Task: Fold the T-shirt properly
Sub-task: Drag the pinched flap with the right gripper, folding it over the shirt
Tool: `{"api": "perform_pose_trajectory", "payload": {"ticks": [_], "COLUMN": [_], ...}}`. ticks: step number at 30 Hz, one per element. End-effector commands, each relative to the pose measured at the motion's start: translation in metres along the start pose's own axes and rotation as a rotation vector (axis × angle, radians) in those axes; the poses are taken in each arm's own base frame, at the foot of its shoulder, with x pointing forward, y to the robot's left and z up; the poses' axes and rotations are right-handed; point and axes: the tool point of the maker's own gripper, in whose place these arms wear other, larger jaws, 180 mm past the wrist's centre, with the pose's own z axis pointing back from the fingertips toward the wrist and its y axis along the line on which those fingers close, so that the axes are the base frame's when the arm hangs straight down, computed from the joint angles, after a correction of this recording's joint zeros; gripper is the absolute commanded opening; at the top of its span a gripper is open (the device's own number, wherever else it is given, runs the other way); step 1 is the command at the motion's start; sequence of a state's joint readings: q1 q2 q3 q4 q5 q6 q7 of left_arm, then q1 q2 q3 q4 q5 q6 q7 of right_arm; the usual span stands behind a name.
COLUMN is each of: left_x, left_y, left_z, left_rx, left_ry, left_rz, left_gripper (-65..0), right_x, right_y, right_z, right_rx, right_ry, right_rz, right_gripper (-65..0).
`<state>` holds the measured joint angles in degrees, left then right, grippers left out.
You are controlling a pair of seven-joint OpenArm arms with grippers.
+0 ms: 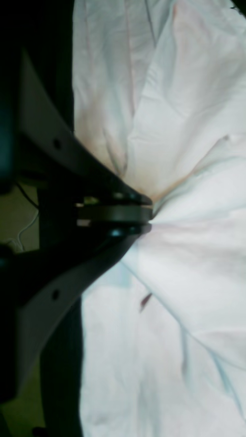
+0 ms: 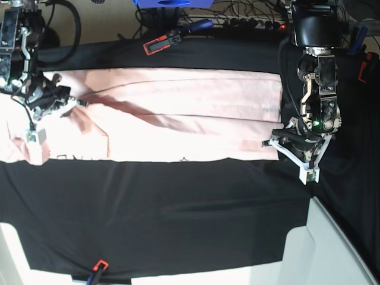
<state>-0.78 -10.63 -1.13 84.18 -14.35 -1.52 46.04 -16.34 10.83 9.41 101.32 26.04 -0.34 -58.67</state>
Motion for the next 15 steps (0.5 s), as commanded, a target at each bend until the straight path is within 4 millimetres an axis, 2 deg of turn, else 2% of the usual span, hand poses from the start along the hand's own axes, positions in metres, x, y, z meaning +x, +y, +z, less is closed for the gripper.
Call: {"api": "perform_pose_trajectory", "payload": {"ticks": [1,3,8,10,12,13,15], "left_x": [0.02,0.02,0.016,0.018,0.017,0.017,0.016], "left_y": [0.004,0.006,-0.011,-0.01,-0.011,-0.011,-0.011], "left_z": [0.004,0.004,0.002,0.002,0.002,0.002,0.002], "left_rx": [0.008,0.011,-0.026,-0.026,-0.028,-0.028,-0.028], "left_ry": [-0.056,-0.055,-0.04,-0.043,-0.041,-0.041,-0.04], "left_rz": [-0.006,-0.018,-0.112,-0.118,-0.114,-0.114,-0.114], "left_gripper": [-39.1,-39.1,-39.1,-39.1,-39.1,-39.1,-39.1], "right_x": [0.007,0.001,-0.002,-0.002,-0.004,-0.006,-0.01], "right_y": [0.0,0.001,0.01,0.011,0.011,0.015,0.009], "right_z": [0.004,0.003,0.001,0.001,0.001,0.001,0.002], "right_rx": [0.001,0.006,0.024,0.026,0.029,0.035,0.024], "right_ry": [-0.026,-0.013,-0.01,-0.008,-0.003,0.005,0.011], "right_rz": [0.007,0.004,-0.024,-0.026,-0.029,-0.036,-0.074], "right_gripper": [-65.0,-65.0,-64.6,-63.4,-58.5,-54.6,-46.6]}}
